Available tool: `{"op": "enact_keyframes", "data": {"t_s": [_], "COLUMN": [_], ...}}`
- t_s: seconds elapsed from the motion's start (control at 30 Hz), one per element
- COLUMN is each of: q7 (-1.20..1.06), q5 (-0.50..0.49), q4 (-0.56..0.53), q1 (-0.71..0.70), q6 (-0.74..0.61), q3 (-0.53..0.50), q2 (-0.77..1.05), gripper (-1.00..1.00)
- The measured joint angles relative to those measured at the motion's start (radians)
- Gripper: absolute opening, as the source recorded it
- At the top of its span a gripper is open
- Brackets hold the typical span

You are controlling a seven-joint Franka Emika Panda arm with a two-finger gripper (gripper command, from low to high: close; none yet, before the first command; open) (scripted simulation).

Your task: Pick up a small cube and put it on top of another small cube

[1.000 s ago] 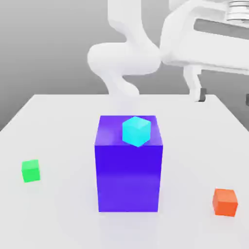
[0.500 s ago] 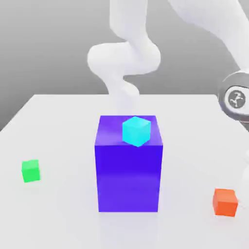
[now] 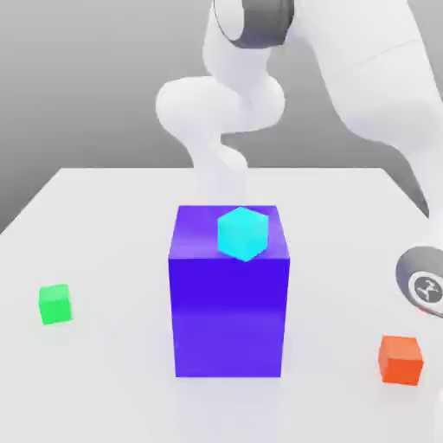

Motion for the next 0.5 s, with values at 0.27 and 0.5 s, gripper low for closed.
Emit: {"op": "enact_keyframes", "data": {"t_s": [0.27, 0.5], "q7": [-0.083, -0.149], "q5": [0.104, 0.183], "q4": [-0.160, -0.324], "q1": [-0.206, -0.405], "q6": [-0.027, 0.005], "q3": [-0.062, -0.183], "q2": [-0.190, -0.329], "gripper": [-1.00, -1.00]}}
